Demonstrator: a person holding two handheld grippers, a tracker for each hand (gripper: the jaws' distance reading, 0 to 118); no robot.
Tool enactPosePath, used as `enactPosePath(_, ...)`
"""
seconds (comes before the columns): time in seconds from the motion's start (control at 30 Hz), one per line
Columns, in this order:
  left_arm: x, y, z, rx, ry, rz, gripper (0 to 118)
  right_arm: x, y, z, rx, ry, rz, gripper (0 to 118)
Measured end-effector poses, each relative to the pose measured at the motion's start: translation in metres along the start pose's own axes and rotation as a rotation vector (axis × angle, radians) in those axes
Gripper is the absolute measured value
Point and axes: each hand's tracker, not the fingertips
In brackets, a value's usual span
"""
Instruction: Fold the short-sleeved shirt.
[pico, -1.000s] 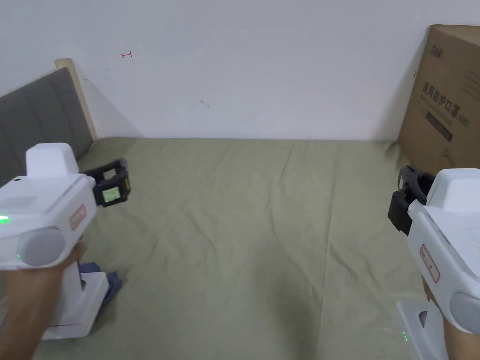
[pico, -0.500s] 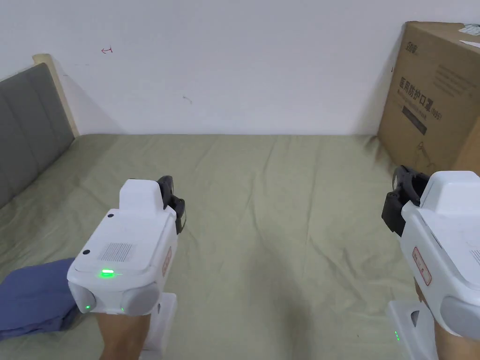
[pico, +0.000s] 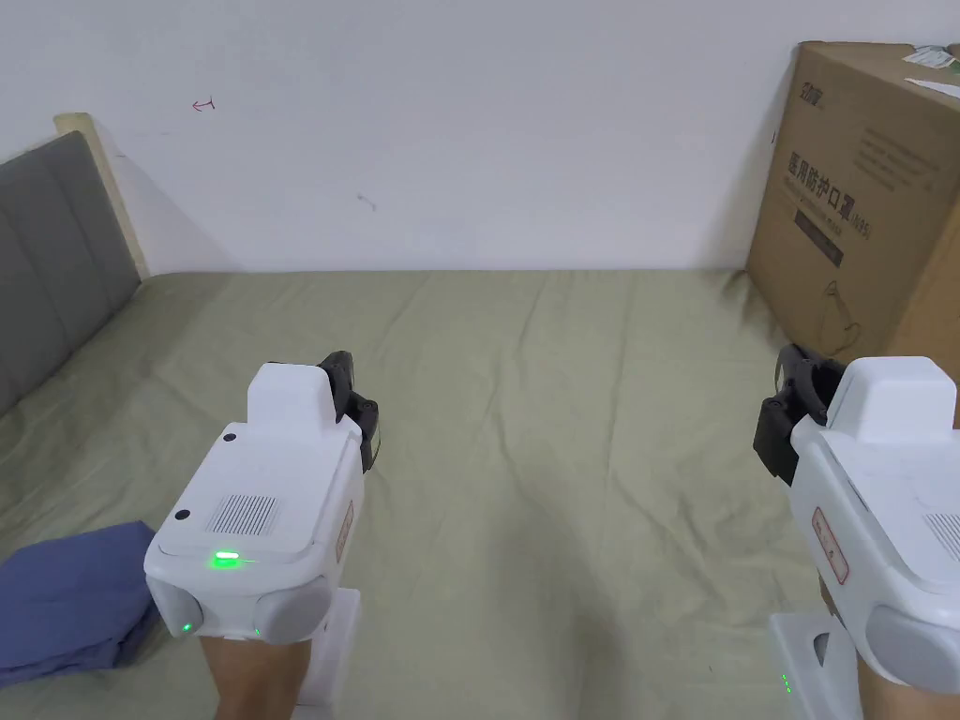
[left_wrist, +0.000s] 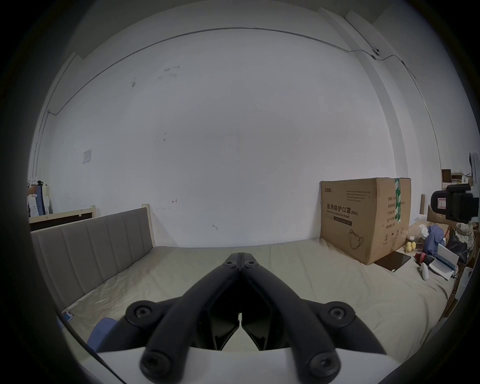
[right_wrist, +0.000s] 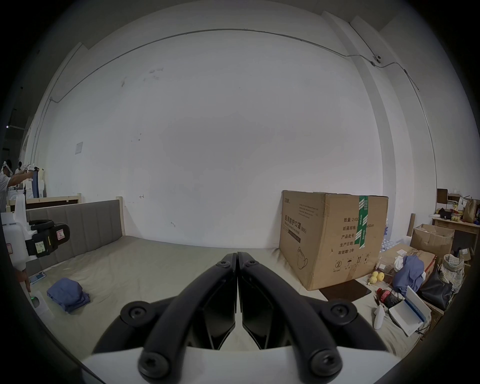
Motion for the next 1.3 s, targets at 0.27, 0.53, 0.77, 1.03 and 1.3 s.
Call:
enactPosePath(0.27, -0.0017, 0.001, 0.0018, 0.004, 0.004, -0.017, 0, -0.0022, 0.0007, -0.0016, -0.003, 0.006, 0.001, 0)
enactPosePath(0.53, -0.0022, 0.0014, 0.0027, 0.006, 0.012, -0.026, 0, -0.0027, 0.0017, -0.0007, 0.001, 0.006, 0.004, 0)
enactPosePath(0.77, -0.0028, 0.0026, 0.0029, 0.005, 0.011, -0.022, 0, -0.0036, 0.0032, 0.0008, 0.004, 0.007, 0.005, 0)
enactPosePath(1.03, -0.004, 0.0033, 0.002, 0.003, 0.012, -0.018, 0, -0.0051, 0.0048, 0.0026, 0.002, 0.009, 0.008, 0)
enactPosePath(1.3, -0.004, 0.0023, 0.0019, 0.001, 0.013, -0.025, 0, -0.0063, 0.0044, 0.002, -0.002, 0.015, 0.011, 0)
